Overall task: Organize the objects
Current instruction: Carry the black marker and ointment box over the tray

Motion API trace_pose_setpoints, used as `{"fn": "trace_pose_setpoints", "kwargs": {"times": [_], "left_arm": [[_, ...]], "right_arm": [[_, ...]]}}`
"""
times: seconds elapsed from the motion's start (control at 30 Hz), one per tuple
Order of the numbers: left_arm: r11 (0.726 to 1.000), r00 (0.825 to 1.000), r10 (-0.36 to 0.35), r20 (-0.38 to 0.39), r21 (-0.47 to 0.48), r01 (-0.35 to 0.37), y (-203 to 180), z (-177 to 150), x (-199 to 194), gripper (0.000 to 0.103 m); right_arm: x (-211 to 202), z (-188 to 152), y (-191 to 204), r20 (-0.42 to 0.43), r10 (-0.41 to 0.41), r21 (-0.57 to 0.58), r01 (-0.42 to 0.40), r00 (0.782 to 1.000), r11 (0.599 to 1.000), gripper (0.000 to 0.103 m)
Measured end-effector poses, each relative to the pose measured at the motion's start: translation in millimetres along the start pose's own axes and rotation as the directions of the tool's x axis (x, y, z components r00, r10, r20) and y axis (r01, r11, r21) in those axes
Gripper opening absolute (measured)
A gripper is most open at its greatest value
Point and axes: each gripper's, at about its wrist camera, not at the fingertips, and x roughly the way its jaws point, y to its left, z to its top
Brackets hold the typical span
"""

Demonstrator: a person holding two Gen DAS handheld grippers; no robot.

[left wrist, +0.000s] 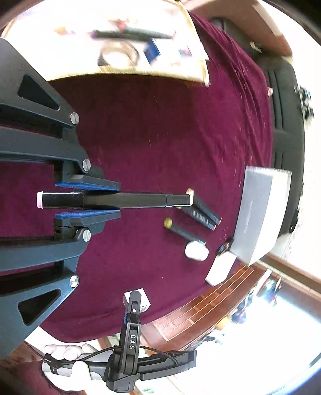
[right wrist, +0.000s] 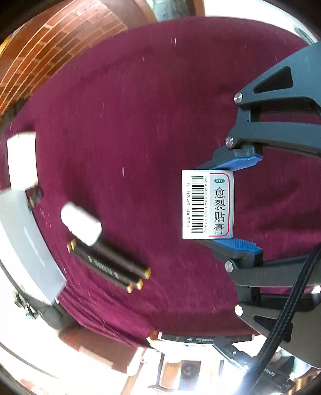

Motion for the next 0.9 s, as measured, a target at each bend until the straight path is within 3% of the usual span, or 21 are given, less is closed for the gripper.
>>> {"fn": "trace_pose_setpoints", "kwargs": {"times": [0.17,0.27,0.53,0.73,0.9], "left_arm": [[0.995,0.998,0.043,0.036,-0.087,-0.040,46,-21,-37,0.011],[0.986,0.993,0.105,0.047,-0.134,-0.098,81,-35,-56,0.012],[0.939,0.969,0.248,0.023,-0.252,-0.234,177,-66,-79,0.012],[0.926,0.963,0.268,-0.006,-0.275,-0.259,221,-79,-70,0.012],[0.924,0.961,0.275,-0.039,-0.267,-0.275,249,-85,-59,0.012]], "right_arm": [[7,-6,58,-0.028,0.061,-0.088,-0.063,0.998,0.994,0.045],[14,-12,101,-0.056,0.094,-0.159,-0.102,0.994,0.982,0.045],[45,-47,224,-0.164,0.162,-0.323,-0.208,0.973,0.923,0.045],[71,-80,307,-0.242,0.162,-0.432,-0.256,0.957,0.865,0.045],[98,-105,346,-0.314,0.138,-0.470,-0.280,0.939,0.837,0.046]]}}
